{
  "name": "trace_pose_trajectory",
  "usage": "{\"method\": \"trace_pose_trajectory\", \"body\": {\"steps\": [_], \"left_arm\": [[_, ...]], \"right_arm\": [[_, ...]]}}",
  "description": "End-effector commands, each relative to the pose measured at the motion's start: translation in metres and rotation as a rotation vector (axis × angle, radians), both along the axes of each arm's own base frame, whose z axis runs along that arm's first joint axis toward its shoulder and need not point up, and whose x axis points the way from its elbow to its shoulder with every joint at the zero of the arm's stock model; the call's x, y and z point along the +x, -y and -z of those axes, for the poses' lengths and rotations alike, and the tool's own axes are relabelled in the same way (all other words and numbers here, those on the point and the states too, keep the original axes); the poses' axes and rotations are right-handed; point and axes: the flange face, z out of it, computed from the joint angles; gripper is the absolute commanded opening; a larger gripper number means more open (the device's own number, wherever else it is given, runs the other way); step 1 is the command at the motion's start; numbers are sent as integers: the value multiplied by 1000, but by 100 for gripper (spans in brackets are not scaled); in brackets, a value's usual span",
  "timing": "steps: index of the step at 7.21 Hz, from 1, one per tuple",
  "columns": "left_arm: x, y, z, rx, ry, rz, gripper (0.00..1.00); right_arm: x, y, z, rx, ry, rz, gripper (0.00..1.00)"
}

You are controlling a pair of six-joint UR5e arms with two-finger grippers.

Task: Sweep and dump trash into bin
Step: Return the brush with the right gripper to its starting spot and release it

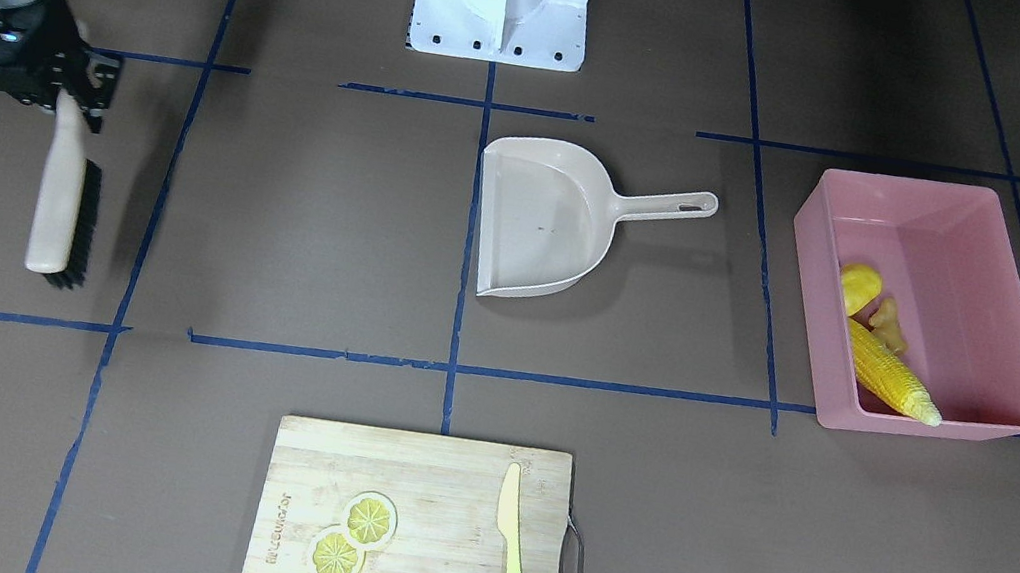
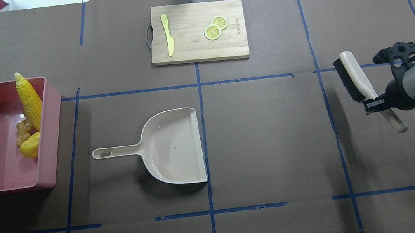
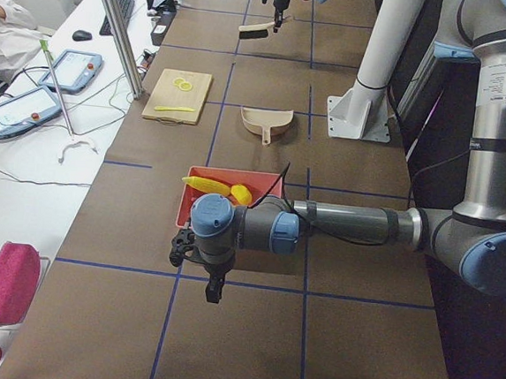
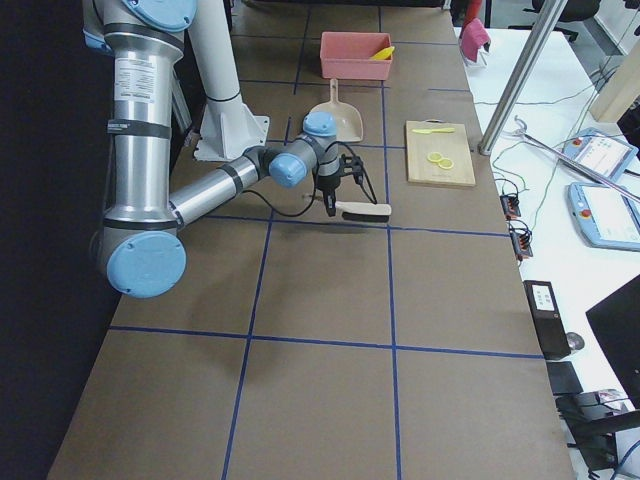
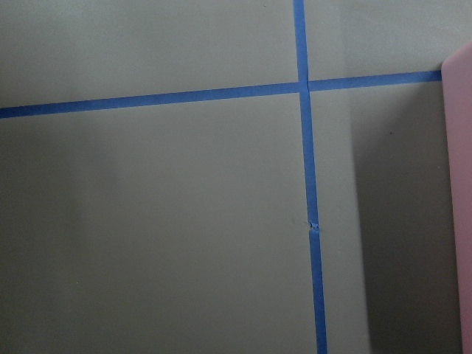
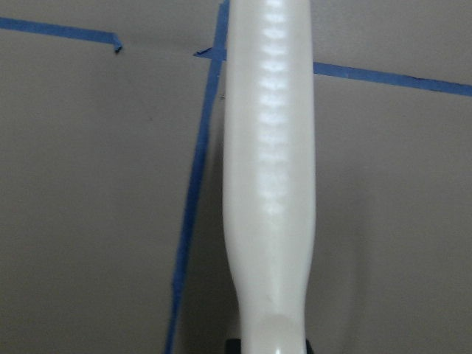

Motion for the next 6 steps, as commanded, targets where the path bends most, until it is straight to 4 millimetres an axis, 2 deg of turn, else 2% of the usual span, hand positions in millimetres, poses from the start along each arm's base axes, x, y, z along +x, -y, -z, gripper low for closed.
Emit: {"method": "trace_pose_trajectory", "body": {"steps": [1,2,3,4,6], "left_arm": [[0,-1,-1,-3,-3,1,100],[1,-1,1,-1,-8,3,100],[1,-1,0,-3,-12,3,100],[1,-1,3,2,-12,3,100],[1,0,3,2,-14,3,100]], "right_arm": [[63,-31,-94,-14,64,-11,0],[89,-49,-135,-19,86,-36,0],[107,-61,-159,-39,75,-62,0],[111,-64,-162,-69,70,-104,0],[111,-62,-181,-73,27,-129,3]]}}
